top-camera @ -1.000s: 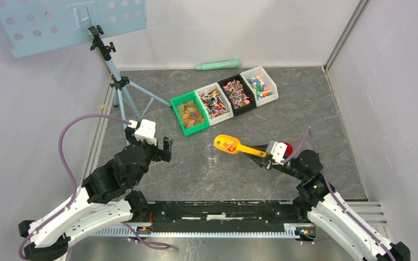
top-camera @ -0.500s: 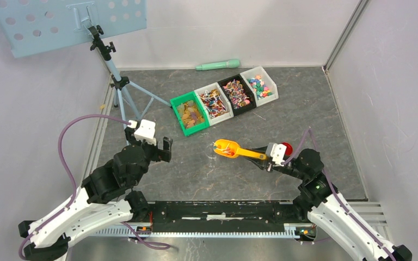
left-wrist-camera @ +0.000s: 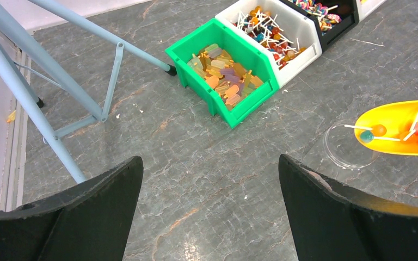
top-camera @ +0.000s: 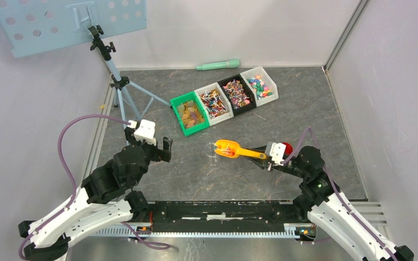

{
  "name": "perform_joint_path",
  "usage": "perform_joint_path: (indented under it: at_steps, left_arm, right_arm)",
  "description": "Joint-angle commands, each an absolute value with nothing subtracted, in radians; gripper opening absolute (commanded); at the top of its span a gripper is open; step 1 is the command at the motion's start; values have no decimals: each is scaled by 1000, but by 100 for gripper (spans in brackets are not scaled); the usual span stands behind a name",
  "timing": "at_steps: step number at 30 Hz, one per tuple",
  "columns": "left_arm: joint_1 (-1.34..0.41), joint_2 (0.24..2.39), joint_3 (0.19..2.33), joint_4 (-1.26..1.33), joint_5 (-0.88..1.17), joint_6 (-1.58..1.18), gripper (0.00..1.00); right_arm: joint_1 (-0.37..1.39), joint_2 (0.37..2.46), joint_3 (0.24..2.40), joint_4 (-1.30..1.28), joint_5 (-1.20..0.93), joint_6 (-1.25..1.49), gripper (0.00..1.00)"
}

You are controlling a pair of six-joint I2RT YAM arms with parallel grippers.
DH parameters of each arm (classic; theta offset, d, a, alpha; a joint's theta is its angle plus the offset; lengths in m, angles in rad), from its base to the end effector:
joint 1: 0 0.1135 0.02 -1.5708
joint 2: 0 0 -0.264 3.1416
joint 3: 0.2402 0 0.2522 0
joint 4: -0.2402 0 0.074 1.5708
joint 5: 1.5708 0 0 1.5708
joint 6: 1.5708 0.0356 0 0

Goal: Pack the candies
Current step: Place the fake candies in the packing bottle.

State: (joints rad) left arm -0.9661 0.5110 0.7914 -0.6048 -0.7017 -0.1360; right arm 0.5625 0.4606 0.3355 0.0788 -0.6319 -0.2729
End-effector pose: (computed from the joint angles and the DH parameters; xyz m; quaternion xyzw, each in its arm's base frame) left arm 0.0783 -0.0728 0.3358 0.1239 0.7787 -0.0492 0.6131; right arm 0.1044 0.0907 0.2551 -0.4750 0.5413 0.3171 0.6171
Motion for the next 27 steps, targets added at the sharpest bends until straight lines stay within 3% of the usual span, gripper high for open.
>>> perform_joint_path:
  at_steps: [1, 27]
  left_arm:
    - [-966, 505, 790, -591, -707, -101, 100]
    - [-966, 503, 787, -591, -714, -98, 100]
  right_arm:
    - [563, 470, 406, 59, -635, -306, 0]
    - [563, 551, 498, -52, -634, -342, 0]
